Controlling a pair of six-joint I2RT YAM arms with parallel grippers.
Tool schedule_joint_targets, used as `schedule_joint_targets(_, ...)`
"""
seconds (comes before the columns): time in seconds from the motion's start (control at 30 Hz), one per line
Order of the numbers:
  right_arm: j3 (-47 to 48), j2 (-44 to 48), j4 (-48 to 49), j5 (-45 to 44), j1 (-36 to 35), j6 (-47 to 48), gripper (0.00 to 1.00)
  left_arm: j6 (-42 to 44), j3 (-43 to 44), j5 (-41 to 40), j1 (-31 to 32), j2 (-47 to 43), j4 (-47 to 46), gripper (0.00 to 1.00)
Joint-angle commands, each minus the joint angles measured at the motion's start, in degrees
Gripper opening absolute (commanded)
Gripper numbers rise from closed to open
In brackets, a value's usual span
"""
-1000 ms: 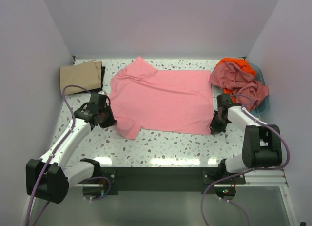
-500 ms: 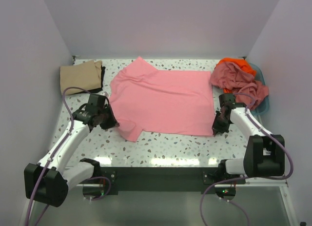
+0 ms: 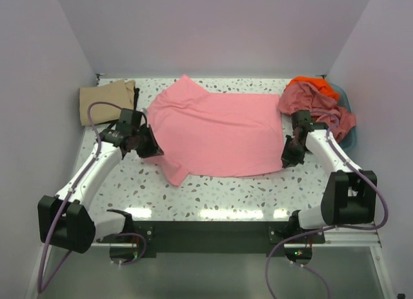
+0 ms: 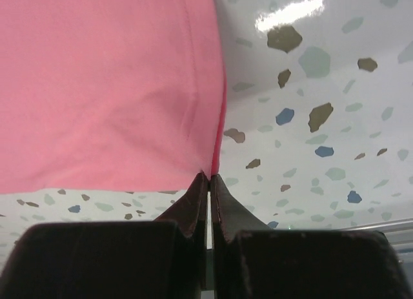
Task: Fold and stack the t-shirts
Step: Fold the tshirt
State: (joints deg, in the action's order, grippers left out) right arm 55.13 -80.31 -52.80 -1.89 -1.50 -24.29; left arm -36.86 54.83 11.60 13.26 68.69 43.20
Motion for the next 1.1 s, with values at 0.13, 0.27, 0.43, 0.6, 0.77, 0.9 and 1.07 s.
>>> schedule_joint_targets(0.13,13.0,-9.5,-1.3,3.6,0.0,3.2,0.00,0.1,6.4,3.7,-2.9,8.4,-8.5,0.00)
schedule_joint_targets(0.27,19.1,-15.9,-1.4,5.1,-0.1,4.7,0.00,0.5,10.0,4.9,-4.8,13.0,-11.6,0.00)
schedule_joint_targets(0.43,27.7,-23.2,-2.8,5.1,0.0,6.9,0.00,1.8,16.6,6.7,-6.1,21.6,-14.1,0.00)
schedule_joint_targets(0.6,33.6,-29.3,-3.9,4.4,-0.1,7.9,0.00,2.5,22.3,6.2,-7.6,27.5,-14.6,0.00)
schedule_joint_targets(0.77,39.0,-33.1,-4.4,4.4,0.0,7.9,0.00,3.4,25.8,6.5,-8.9,30.9,-14.9,0.00)
schedule_joint_targets(0.9,42.1,-35.4,-5.3,4.2,0.0,7.9,0.00,3.6,28.9,7.8,-9.5,33.9,-15.1,0.00)
schedule_joint_targets(1.07,44.6,-36.4,-6.0,2.9,0.3,8.0,0.00,3.9,33.3,7.7,-10.3,36.4,-13.9,0.00)
